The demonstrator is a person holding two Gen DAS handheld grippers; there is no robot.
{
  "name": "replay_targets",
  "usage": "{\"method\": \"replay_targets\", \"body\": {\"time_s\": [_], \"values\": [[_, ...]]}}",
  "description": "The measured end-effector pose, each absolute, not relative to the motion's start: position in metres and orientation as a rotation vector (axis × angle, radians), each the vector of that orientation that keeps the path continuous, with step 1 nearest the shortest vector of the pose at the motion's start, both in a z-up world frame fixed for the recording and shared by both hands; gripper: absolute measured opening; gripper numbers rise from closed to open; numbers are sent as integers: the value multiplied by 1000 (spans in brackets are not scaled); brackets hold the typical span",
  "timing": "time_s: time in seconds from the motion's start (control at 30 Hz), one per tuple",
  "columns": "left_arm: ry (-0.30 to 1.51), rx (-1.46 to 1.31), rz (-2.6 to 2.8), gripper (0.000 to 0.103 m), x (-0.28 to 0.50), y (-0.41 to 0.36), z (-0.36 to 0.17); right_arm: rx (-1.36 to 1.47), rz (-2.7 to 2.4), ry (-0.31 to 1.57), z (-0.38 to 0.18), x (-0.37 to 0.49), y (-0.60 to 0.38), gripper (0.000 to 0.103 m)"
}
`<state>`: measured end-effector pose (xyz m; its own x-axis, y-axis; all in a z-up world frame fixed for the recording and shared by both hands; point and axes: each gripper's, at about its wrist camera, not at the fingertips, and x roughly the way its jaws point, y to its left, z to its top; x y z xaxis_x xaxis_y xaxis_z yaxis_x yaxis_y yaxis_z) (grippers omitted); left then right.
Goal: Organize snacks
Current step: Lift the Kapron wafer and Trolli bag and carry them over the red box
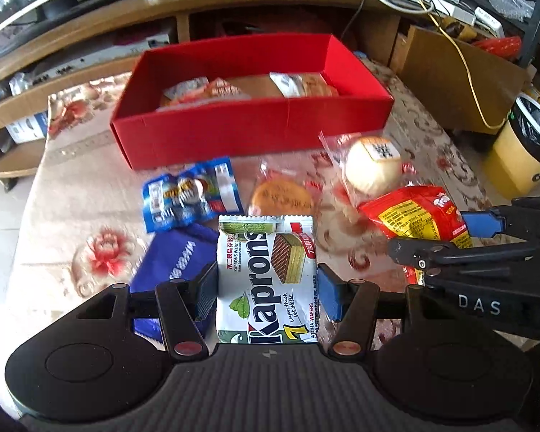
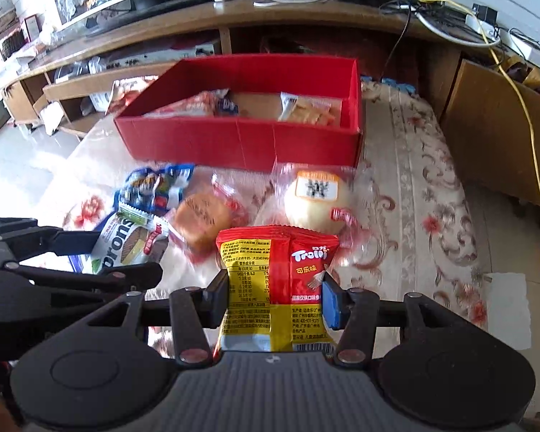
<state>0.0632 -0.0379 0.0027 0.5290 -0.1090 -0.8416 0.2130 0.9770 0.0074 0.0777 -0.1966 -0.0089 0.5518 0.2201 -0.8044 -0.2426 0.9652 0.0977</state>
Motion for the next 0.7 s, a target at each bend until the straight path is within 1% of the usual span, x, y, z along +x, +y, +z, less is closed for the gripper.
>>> {"method": "replay_targets", "body": {"time_s": [0.7], "values": [[857,105,-159,63,112,-41,46,58,254,815,39,130,-200,52]]}}
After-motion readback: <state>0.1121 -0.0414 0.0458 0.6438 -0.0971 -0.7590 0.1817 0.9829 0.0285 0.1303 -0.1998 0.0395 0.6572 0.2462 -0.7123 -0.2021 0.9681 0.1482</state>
